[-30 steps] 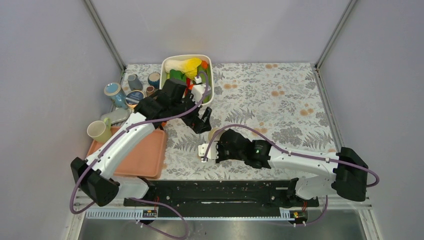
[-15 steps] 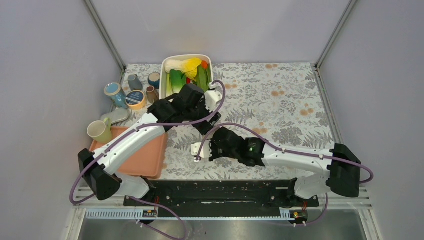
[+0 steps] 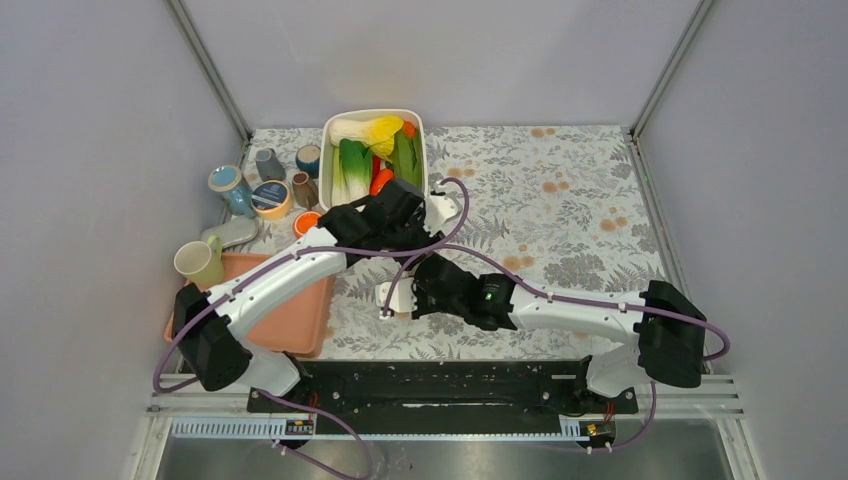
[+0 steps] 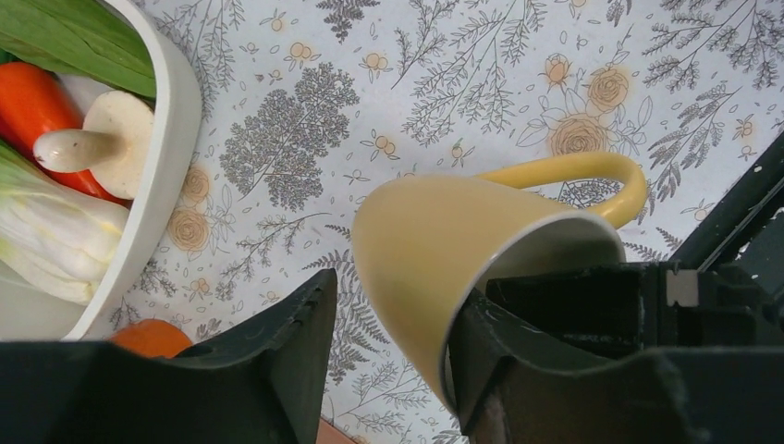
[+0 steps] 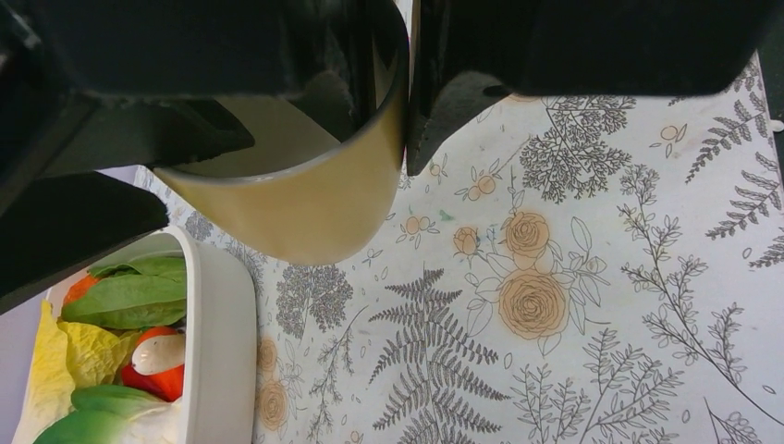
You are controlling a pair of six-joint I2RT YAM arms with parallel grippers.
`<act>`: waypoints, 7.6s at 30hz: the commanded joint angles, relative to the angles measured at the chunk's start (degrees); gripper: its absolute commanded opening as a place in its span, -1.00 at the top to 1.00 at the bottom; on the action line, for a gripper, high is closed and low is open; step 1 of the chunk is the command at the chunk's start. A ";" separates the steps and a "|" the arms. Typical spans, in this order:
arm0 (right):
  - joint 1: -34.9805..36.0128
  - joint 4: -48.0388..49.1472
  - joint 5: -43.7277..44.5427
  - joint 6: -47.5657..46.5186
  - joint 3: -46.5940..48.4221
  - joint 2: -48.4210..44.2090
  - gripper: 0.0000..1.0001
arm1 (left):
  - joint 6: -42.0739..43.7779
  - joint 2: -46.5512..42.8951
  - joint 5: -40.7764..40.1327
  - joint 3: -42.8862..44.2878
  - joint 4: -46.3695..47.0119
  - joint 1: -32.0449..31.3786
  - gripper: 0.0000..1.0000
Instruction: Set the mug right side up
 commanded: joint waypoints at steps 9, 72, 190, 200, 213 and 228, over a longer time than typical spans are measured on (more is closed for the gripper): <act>0.91 7.29 5.37 -0.29 4.12 -1.59 1.00 | 3.58 2.32 -6.35 -3.35 3.22 1.37 1.00; -5.06 10.55 -14.57 29.32 -14.21 -24.52 -0.59 | 14.05 -4.83 14.40 -13.10 0.27 80.41 1.00; -21.62 41.97 -21.49 67.07 -18.96 -11.26 -0.99 | 5.33 3.14 32.42 9.49 -1.29 25.69 1.00; -21.64 51.94 -30.08 71.24 -12.71 -2.89 -0.87 | -0.08 -2.81 44.70 8.10 1.38 24.97 1.00; -21.47 55.23 -27.45 67.58 -13.43 -3.51 1.00 | -7.95 -6.57 45.08 2.44 9.58 24.92 0.91; -2.87 0.03 2.86 5.23 3.49 -2.05 1.00 | -5.87 -6.71 26.15 3.81 11.00 19.50 -0.66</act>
